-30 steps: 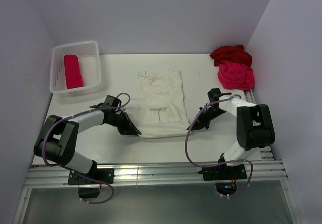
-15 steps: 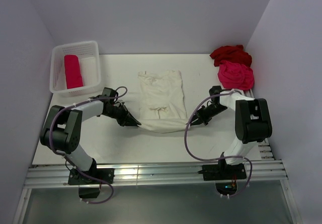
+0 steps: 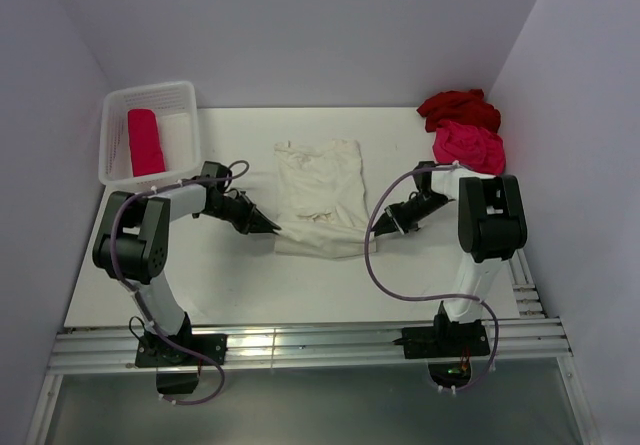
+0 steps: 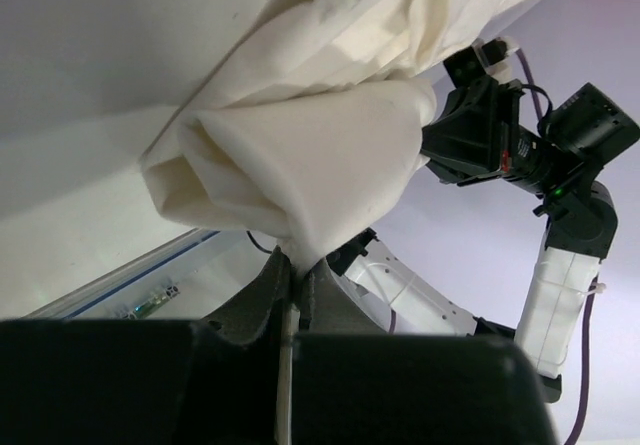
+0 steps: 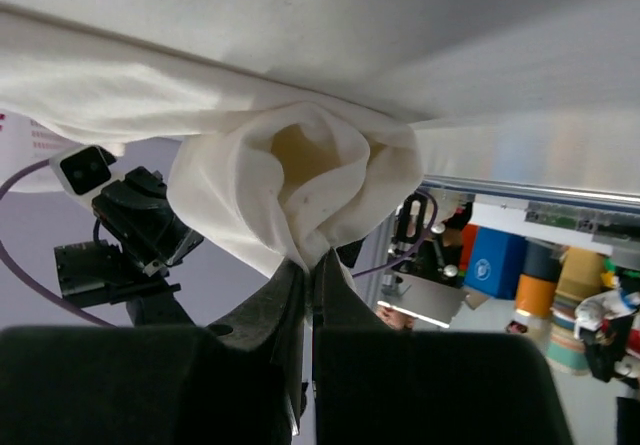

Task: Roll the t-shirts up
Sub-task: Roll the tshirt

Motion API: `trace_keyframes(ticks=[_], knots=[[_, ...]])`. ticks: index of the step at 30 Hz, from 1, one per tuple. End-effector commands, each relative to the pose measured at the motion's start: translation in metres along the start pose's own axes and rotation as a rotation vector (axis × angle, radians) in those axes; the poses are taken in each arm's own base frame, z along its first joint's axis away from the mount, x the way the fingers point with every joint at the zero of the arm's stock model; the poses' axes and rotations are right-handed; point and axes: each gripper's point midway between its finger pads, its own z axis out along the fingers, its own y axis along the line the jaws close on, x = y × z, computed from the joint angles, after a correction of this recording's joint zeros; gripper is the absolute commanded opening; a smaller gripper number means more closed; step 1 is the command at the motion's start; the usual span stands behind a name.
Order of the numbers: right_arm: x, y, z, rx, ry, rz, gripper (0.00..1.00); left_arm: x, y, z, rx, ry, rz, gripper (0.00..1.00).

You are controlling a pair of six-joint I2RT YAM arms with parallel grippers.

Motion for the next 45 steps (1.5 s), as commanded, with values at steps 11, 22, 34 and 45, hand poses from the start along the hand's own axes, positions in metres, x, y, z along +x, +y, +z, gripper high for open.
trace_keyframes(ticks=[11, 22, 34, 45], knots=[[-0.027, 0.052, -0.022, -0.037, -0.048, 0.075, 0.01, -0.033, -0.020, 0.009, 0.033, 0.006, -0.011, 0.00], [-0.045, 0.083, -0.050, -0.131, -0.156, 0.009, 0.46, -0.045, -0.044, 0.004, 0.085, -0.029, 0.040, 0.44], [-0.018, 0.103, -0.104, -0.307, -0.376, -0.402, 0.35, -0.042, -0.101, -0.052, 0.156, -0.206, 0.284, 0.99], [0.045, 0.097, -0.051, -0.292, -0.312, -0.813, 0.00, 0.038, -0.092, -0.005, 0.136, -0.126, 0.555, 0.26]])
